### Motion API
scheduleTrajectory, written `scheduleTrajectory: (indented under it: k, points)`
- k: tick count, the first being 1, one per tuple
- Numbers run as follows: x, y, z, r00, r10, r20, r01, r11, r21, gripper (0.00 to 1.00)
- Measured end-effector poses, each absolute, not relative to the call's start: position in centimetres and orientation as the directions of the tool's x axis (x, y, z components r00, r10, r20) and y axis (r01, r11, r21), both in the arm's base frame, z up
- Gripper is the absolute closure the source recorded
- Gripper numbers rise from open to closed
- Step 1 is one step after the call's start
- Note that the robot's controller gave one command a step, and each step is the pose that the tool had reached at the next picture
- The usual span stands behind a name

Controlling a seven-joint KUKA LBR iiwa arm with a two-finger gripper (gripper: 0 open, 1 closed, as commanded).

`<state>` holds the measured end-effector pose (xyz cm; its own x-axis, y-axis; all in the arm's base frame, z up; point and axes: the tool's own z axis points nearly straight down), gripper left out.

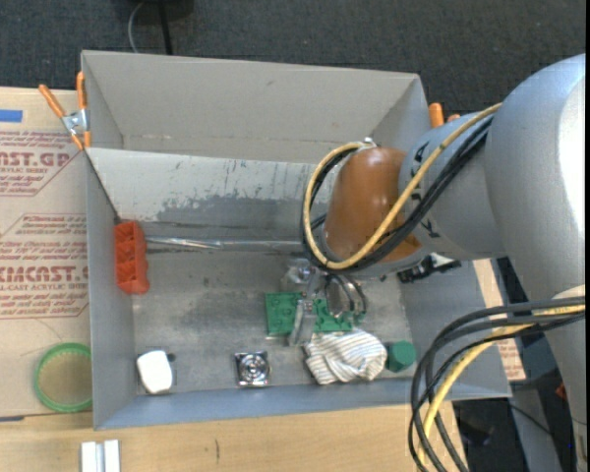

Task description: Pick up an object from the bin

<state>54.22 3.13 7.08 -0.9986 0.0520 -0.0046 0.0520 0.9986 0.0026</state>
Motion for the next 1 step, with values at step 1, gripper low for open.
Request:
scheduleTrajectory:
  k: [1]
  points:
    - [54.13,3.07,10.86,-0.999,0.049,0.002,0.049,0.999,0.002,1.00]
